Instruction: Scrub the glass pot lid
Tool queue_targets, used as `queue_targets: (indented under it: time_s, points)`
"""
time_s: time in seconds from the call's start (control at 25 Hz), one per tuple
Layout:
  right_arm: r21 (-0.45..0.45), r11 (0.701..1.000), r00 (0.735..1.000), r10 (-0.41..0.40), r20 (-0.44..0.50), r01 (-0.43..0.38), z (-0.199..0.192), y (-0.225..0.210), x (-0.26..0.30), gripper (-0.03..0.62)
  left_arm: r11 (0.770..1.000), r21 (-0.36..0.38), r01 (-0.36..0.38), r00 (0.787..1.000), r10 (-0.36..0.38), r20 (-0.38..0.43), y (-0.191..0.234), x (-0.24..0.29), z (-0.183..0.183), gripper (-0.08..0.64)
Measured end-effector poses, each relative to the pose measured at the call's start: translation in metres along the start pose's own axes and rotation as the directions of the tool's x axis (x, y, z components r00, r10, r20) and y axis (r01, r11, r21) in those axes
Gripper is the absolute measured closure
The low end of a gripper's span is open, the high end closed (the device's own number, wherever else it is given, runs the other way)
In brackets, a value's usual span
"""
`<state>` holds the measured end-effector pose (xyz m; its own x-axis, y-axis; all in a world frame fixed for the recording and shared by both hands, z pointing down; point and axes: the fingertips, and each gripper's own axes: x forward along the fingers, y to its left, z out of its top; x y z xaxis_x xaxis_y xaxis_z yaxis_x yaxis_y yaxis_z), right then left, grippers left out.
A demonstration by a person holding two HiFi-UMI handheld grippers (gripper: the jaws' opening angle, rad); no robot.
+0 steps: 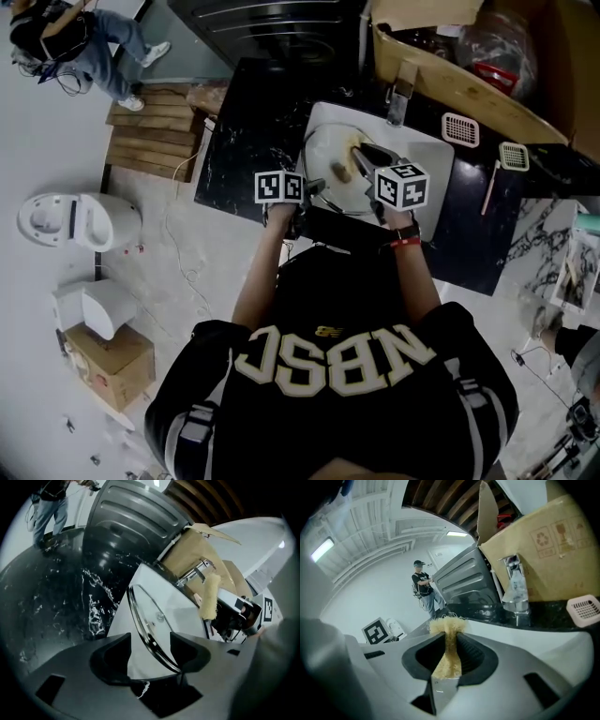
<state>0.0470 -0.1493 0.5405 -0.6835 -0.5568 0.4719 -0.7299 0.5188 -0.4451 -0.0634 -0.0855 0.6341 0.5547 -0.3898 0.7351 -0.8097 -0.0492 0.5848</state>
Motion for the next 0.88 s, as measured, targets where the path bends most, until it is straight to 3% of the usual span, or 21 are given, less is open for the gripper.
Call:
queue_targets:
  time_s: [0.16,0.24,0.56,0.88]
  points:
    - [0.001,1.000,0.999,0.027,-0.019,-0.027,-0.002,0.000,0.012,0.509,1.000,-0.019,-0.014,1.000,0.014,-0.004,0.004,0.003,0.004,0.299]
    - [0.004,0.999,0.999,0.034,-0.029,-0.034,-0.005,-0.002,0.015,0.509,0.999,-0.025,-0.029,1.000,0.029,-0.003,0.005,0.003,0.004,0.399]
    - [-0.057,0.991,0.991,0.115,-0.075,-0.120,-0.018,0.008,0.049,0.508,0.995,-0.096,-0.015,1.000,0.015,0.002,0.006,0.001,0.003,0.425]
    - [-0.225,0.930,0.950,0.252,-0.182,-0.290,-0.053,0.044,0.115,0.508,0.996,-0.092,-0.006,1.000,0.007,0.014,0.006,0.001,0.003,0.426]
